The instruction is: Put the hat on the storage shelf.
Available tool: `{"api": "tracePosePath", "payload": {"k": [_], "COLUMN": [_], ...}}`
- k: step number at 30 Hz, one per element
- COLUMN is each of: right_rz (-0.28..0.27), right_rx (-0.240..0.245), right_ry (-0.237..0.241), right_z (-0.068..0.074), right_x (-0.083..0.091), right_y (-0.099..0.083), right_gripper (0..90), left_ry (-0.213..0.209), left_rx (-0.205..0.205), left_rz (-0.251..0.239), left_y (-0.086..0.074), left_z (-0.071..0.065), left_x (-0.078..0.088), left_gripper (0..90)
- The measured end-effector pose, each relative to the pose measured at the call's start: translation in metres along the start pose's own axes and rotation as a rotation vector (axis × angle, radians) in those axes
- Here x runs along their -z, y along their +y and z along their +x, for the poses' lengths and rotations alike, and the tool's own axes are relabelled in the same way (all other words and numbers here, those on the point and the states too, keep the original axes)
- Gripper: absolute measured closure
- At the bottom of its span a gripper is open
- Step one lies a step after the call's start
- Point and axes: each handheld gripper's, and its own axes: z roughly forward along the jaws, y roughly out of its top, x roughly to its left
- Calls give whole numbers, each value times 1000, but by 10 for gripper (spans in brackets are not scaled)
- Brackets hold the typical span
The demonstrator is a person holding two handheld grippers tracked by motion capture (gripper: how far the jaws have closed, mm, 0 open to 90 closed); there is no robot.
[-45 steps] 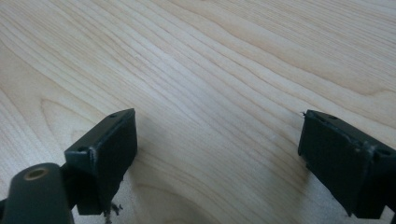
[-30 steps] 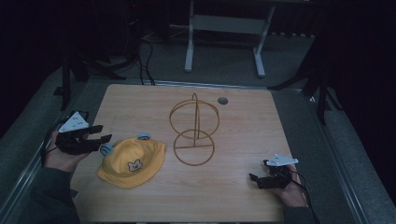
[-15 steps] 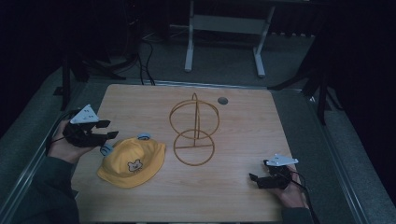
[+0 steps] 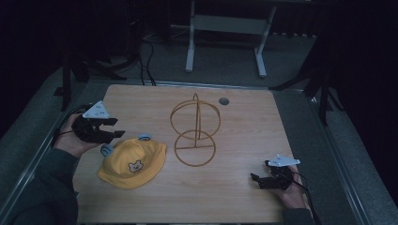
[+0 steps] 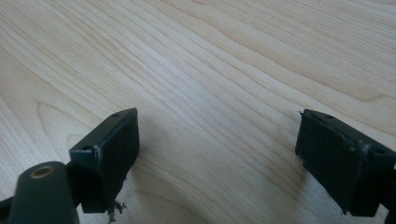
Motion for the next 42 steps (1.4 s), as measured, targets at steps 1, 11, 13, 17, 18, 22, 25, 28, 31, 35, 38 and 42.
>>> {"api": "tracePosePath", "payload": {"k": [1,11,13,17,18,22,25,28,31,35,38,42], "right_rz": [0,-1,-1,-1,-1,0,0,1,0,0,0,0], "right_rx": [2,2,2,2,2,1,2,2,3,2,2,3], "right_ry": [0,-1,-1,0,0,0,0,0,-2,-2,-2,-2], "right_z": [0,0,0,0,0,0,0,0,0,0,0,0], "right_x": [0,0,0,0,0,0,0,0,0,0,0,0], "right_y": [0,0,0,0,0,0,0,0,0,0,0,0], "right_gripper": [135,135,135,135,135,135,135,136,136,136,136,136], "left_ry": [-3,-60,-69,-74,-78,-91,-105,-117,-125,-145,-160,-173], "left_rx": [-4,-43,-53,-63,-68,-79,-93,-110,-127,-137,-134,-133], "left_rz": [2,48,57,76,80,104,120,145,184,217,247,271], "left_y": [1,14,17,21,22,27,29,32,33,32,30,29], "left_z": [0,-3,-4,-5,-5,-5,-7,-9,-11,-12,-12,-11], "left_x": [-1,-6,-6,-7,-7,-9,-11,-15,-20,-23,-27,-30], "left_gripper": [453,454,454,456,456,460,460,461,464,466,474,482]}}
